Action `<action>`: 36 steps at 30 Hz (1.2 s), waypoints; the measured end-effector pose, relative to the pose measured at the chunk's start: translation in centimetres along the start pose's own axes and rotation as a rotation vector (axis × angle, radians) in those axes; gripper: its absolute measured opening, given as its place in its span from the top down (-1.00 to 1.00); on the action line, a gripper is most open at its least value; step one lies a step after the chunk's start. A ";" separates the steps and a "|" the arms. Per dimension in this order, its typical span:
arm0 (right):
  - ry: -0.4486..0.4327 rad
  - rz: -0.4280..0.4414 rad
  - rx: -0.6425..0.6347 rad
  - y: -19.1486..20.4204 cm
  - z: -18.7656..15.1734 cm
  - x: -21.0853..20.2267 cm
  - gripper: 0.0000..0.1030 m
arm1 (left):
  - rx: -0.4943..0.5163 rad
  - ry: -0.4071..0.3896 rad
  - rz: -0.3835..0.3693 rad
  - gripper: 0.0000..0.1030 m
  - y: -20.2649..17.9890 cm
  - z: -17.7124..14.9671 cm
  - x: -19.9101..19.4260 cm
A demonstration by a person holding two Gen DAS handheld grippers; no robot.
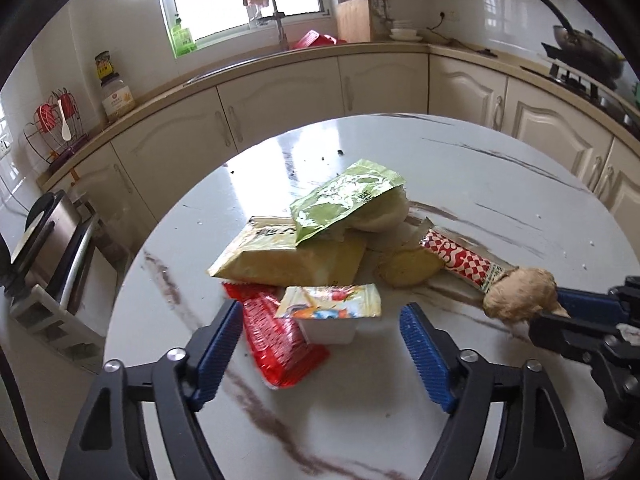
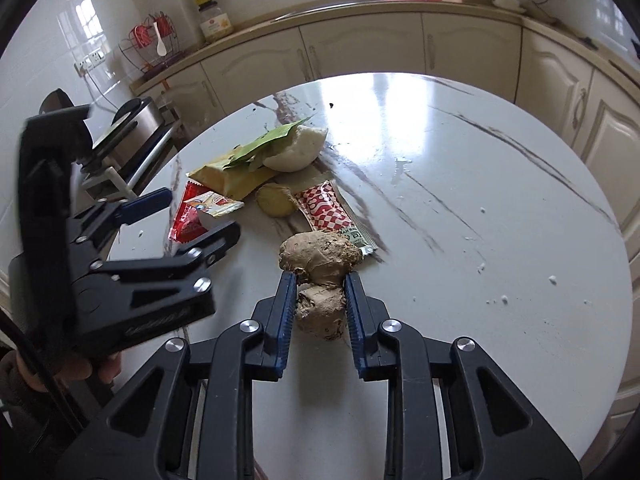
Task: Collect trash
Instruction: 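Grasp the ginger root with the right gripper while the left grasps the small snack cup, then carry the ginger and cup to the blue bin and open both grippers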
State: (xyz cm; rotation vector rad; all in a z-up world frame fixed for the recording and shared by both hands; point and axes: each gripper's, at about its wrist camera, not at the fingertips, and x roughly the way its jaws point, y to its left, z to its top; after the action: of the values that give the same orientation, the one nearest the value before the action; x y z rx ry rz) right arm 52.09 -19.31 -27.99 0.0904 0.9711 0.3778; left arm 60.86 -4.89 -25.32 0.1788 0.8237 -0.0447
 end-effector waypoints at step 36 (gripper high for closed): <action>0.047 -0.093 -0.054 7.3 -5.5 -1.7 0.15 | -0.111 -0.082 -0.172 0.31 7.0 -12.9 -17.1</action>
State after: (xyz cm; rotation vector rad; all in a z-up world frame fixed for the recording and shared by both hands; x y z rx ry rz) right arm 44.76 -13.66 -27.98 -0.0130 1.0067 0.3220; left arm 40.63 3.73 -20.41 0.0014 0.7556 -0.1665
